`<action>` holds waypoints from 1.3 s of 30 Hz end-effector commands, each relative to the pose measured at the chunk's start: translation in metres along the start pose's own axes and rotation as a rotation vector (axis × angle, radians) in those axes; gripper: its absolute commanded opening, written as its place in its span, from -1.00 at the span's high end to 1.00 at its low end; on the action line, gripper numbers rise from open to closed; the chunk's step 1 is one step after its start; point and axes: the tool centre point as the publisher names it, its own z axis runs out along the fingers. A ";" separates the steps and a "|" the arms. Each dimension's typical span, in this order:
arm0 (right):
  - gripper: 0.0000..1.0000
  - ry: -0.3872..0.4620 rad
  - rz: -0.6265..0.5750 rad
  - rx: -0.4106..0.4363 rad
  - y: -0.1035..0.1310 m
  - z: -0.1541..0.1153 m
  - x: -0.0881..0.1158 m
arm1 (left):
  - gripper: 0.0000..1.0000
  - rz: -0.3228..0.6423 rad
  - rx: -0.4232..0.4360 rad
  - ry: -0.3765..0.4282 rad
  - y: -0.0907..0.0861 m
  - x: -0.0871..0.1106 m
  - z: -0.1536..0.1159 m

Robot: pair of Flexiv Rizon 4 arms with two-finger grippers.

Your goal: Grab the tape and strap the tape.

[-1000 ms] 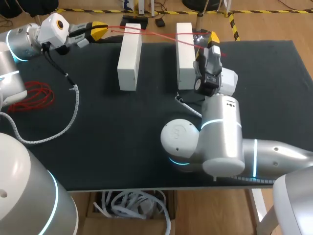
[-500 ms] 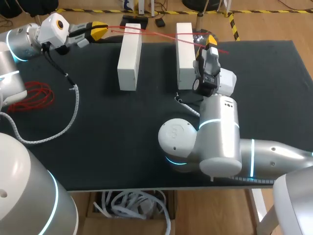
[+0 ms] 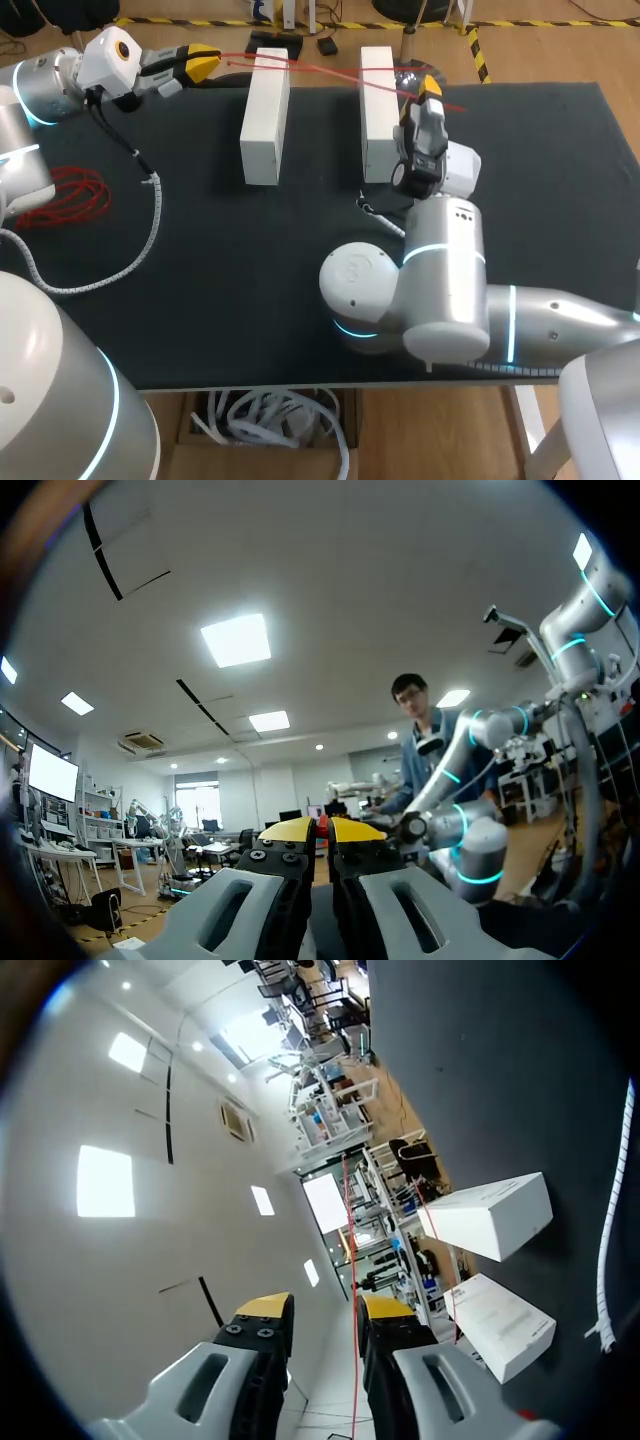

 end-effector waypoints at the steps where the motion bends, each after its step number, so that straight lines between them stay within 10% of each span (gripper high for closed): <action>1: 0.43 -0.004 -0.005 -0.014 0.000 -0.002 0.001 | 1.00 0.000 0.001 0.002 0.001 -0.001 0.000; 24: 0.47 -0.004 -0.030 -0.021 0.008 0.003 0.004 | 1.00 0.000 0.001 0.002 0.001 -0.001 0.000; 39: 1.00 -0.015 -0.038 -0.014 0.013 0.006 0.003 | 1.00 0.000 0.001 0.002 0.001 -0.001 0.000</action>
